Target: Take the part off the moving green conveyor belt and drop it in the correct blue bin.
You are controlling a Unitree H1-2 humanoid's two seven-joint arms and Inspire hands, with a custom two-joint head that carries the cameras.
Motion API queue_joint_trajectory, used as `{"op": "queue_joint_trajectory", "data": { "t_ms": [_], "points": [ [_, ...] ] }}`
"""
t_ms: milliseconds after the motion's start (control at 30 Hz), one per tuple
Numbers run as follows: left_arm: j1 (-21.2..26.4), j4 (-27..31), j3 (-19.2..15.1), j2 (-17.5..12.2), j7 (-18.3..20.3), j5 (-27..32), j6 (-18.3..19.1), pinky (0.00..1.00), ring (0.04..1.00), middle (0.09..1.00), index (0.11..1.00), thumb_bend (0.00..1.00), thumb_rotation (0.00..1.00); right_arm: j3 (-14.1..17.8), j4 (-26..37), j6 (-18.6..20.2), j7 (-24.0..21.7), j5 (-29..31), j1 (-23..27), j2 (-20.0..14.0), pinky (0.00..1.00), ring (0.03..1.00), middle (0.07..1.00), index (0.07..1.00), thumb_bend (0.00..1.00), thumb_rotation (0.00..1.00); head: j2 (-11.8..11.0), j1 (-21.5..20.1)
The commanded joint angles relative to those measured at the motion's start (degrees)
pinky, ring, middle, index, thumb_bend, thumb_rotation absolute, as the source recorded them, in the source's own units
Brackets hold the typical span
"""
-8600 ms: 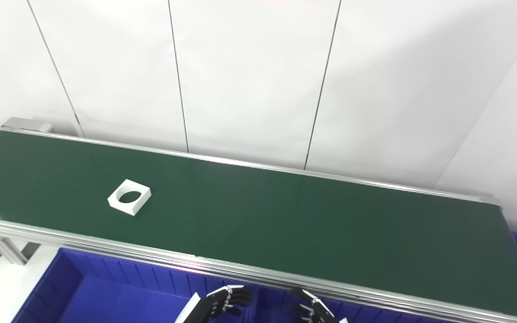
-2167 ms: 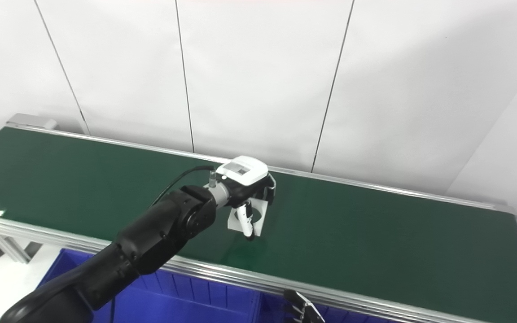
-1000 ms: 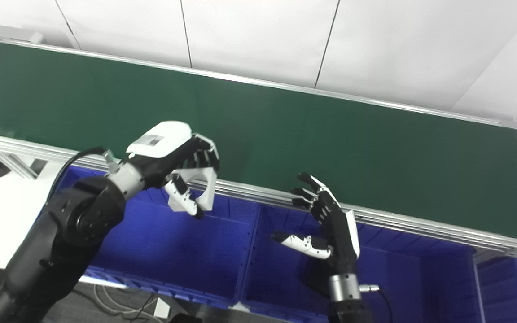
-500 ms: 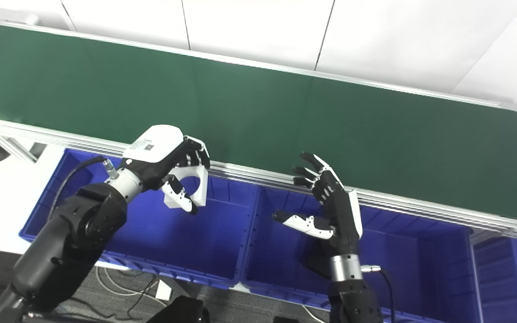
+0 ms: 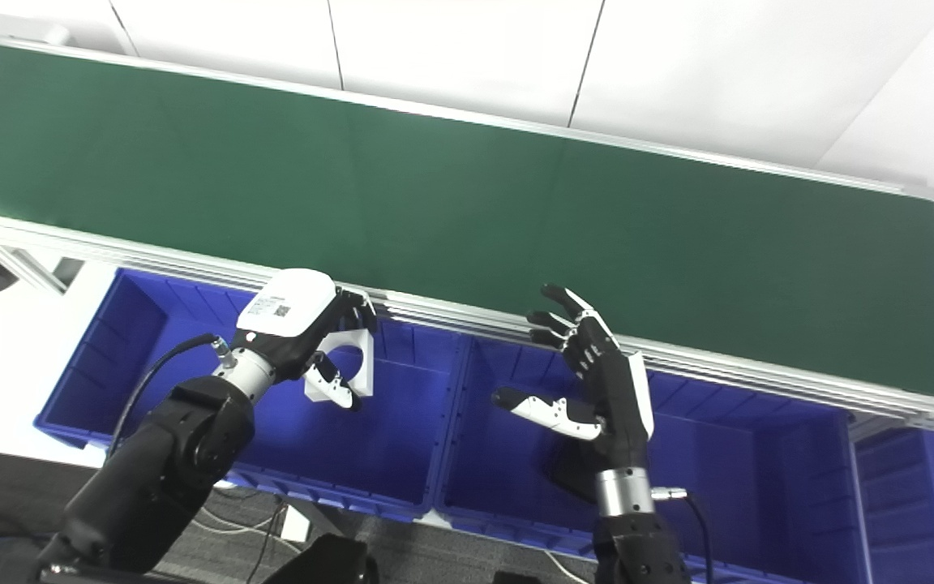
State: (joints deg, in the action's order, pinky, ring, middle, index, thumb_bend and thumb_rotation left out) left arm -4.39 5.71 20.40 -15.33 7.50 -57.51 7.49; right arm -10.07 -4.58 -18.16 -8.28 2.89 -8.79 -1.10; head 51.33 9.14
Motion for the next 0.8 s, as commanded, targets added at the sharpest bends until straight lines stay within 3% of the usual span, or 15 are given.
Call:
{"op": "queue_joint_trajectory", "data": {
  "t_ms": [0,433,533,567,600,633,700,767],
  "points": [
    [1.6,1.1,0.0,-0.7,0.1,-1.1,0.5,0.34,0.381,0.489,0.543,0.50,0.00,0.0,1.0,-2.4,-0.4,0.0,0.6,0.4,0.69,0.758,0.878,0.794,0.88,0.22,-0.2,0.2],
    [1.7,0.9,0.6,-1.3,1.6,-2.2,1.6,0.36,0.392,0.492,0.532,0.50,0.00,0.1,0.9,-2.6,-0.4,0.1,0.6,0.6,0.69,0.761,0.879,0.801,0.88,0.23,-0.7,-0.3],
    [1.7,2.8,0.5,-1.6,6.2,-1.1,3.1,0.39,0.450,0.502,0.501,0.51,0.00,0.1,0.7,-2.7,-0.5,0.3,0.6,0.7,0.69,0.761,0.878,0.799,0.89,0.23,-0.7,-0.3],
    [1.7,3.9,0.7,-1.9,8.6,-1.0,3.8,0.42,0.511,0.579,0.517,0.61,0.05,0.1,0.7,-2.7,-0.4,0.2,0.6,0.6,0.69,0.762,0.879,0.797,0.89,0.22,-0.7,-0.4],
    [1.8,4.9,1.0,-2.2,11.1,-1.4,4.4,0.43,0.535,0.620,0.585,0.87,0.11,0.1,0.7,-2.7,-0.4,0.2,0.5,0.6,0.69,0.763,0.880,0.795,0.88,0.22,-0.7,-0.4],
    [1.9,5.7,1.3,-2.5,13.2,-1.8,4.9,0.43,0.535,0.620,0.585,0.87,0.11,0.1,0.8,-2.6,-0.4,0.2,0.5,0.6,0.69,0.763,0.880,0.795,0.88,0.22,-0.7,-0.5],
    [2.1,7.0,1.8,-3.1,16.0,-2.7,5.3,0.44,0.559,0.656,0.627,0.97,0.16,0.1,0.8,-2.6,-0.5,0.2,0.6,0.6,0.69,0.763,0.881,0.792,0.88,0.22,-0.8,-0.6],
    [2.3,8.1,2.1,-3.5,18.0,-3.1,5.4,0.50,0.645,0.726,0.673,1.00,0.22,0.1,0.7,-2.7,-0.4,0.1,0.6,0.6,0.69,0.763,0.879,0.790,0.88,0.21,-0.8,-0.7]
  ]
}}
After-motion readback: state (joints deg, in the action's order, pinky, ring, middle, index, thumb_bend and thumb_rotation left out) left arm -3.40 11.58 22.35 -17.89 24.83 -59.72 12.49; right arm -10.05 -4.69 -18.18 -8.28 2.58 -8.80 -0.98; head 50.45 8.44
